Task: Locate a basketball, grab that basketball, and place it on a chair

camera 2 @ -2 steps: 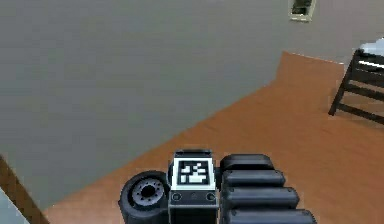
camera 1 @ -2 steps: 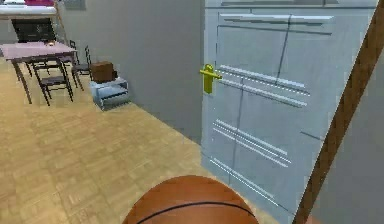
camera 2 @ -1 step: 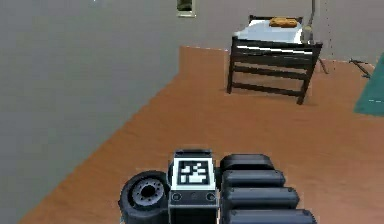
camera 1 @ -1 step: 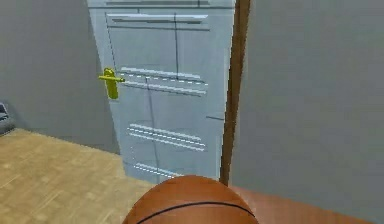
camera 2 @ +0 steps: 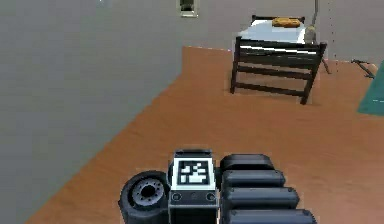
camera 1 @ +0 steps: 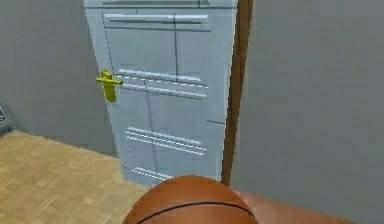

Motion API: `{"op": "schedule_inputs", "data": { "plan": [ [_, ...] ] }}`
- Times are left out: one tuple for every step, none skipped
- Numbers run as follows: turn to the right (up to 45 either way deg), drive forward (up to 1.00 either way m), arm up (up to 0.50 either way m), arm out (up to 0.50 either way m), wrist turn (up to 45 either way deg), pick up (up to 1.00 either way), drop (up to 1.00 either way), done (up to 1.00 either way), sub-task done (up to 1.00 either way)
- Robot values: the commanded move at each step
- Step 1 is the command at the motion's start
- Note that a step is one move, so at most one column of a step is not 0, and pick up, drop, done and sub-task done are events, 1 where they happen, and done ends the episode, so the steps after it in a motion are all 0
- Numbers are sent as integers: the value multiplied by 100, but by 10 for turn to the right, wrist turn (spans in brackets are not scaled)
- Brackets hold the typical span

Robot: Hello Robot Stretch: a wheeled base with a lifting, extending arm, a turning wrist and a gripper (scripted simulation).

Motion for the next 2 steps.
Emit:
{"op": "schedule_inputs", "data": {
  "plan": [
    [-450,0,0,0,0,0,0,0,0],
    [-270,0,0,0,0,0,0,0,0]
  ]
}}
